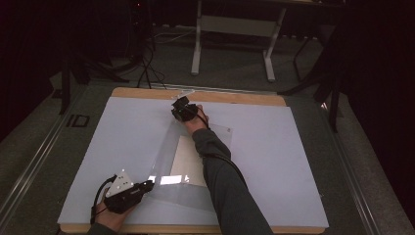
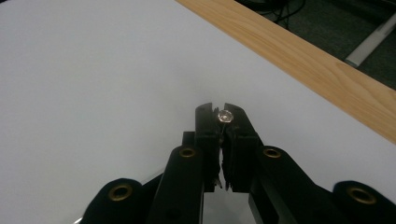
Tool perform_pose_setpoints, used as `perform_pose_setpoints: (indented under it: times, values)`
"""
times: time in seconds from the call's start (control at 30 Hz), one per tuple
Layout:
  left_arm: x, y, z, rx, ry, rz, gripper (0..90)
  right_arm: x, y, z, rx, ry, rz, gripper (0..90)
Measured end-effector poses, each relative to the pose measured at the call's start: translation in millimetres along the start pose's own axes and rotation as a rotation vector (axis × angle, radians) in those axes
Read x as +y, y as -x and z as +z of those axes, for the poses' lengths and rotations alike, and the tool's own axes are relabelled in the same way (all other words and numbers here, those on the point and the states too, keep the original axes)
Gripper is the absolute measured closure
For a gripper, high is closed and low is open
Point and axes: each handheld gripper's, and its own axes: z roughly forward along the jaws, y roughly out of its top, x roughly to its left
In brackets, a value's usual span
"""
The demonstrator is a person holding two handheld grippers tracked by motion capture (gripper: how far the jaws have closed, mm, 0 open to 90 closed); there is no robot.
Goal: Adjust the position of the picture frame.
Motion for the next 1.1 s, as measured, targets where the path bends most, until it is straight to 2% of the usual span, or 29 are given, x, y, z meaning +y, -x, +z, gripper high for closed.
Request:
perform_pose_setpoints:
  times: [0.23,0.67,0.97,1.1]
  values:
    - [0.1,-7.6,-2.8,0.004,0.016,-0.052,82.9,-4.2,5.0,-8.2,-0.035,-0.006,-0.011,85.1]
    - [6.1,-17.2,-1.7,0.042,0.022,-0.065,82.2,-16.0,22.6,-31.1,-0.071,0.008,0.021,85.1]
    - [11.2,-27.0,4.6,0.050,0.032,-0.092,81.9,-19.9,33.0,-46.8,-0.120,0.009,0.034,85.1]
    - [14.8,-34.2,8.2,0.060,0.033,-0.098,82.0,-24.0,39.4,-54.2,-0.146,0.006,0.056,85.2]
